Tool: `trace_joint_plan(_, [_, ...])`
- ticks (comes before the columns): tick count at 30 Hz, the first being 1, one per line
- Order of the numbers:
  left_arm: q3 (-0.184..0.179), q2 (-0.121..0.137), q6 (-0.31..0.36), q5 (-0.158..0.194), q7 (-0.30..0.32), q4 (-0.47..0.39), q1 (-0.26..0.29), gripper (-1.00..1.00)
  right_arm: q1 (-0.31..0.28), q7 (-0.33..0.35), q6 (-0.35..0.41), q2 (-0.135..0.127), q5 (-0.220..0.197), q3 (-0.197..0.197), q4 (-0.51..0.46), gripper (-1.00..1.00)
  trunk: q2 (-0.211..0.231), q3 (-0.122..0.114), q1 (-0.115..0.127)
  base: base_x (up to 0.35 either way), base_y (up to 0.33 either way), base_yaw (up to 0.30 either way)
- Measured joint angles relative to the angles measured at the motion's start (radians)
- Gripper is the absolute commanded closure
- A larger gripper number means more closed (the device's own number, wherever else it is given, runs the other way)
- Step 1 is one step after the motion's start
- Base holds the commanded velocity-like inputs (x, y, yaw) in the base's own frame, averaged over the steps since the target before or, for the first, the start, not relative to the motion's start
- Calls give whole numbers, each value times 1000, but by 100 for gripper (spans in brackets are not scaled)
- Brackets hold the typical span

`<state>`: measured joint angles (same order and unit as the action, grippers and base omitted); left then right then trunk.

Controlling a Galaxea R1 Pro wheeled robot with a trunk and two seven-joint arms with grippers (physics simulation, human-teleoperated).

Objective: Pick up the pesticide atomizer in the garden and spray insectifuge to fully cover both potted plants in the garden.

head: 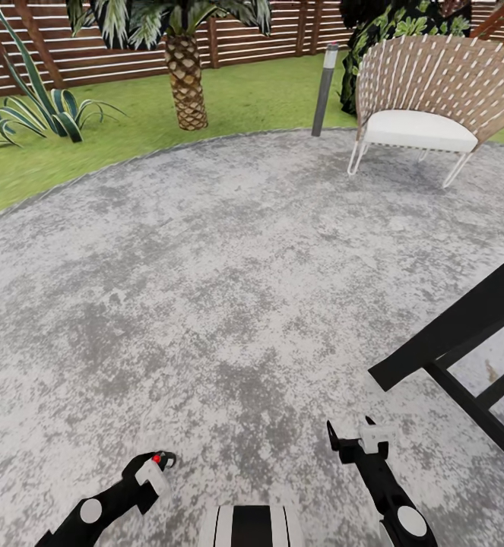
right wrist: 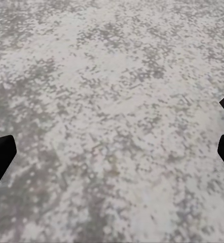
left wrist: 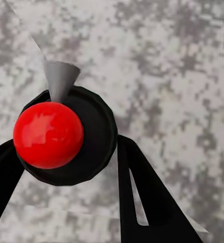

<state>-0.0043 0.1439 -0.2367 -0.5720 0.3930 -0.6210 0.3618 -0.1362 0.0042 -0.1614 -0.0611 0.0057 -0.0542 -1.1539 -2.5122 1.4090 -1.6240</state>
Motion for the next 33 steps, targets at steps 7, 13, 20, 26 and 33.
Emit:
trace_joint_plan(7, [9, 5, 8, 11, -2, 2, 0, 100, 0, -1, 0, 3, 0, 0, 30, -100, 2, -27, 3, 0, 0, 0])
trace_joint_plan(13, [16, 2, 69, 21, -7, 46, 0, 100, 0, -2, -1, 6, 0, 0, 51, -100, 3, -50, 6, 0, 0, 0])
trace_joint_plan(20, [101, 3, 107, 125, -15, 83, 0, 100, 1, -3, -3, 7, -1, 0, 47, -100, 5, -77, 9, 0, 0, 0])
trace_joint_plan(26, [192, 2, 176, 138, -18, 90, 0, 100, 2, -2, -3, 7, 4, 0, 54, -100, 6, -101, 12, 0, 0, 0])
trace_joint_plan(33, [230, -2, 181, 141, -20, 106, 0, 100, 2, -5, -15, 9, 191, -2, 151, -100, 8, -128, 15, 0, 0, 0])
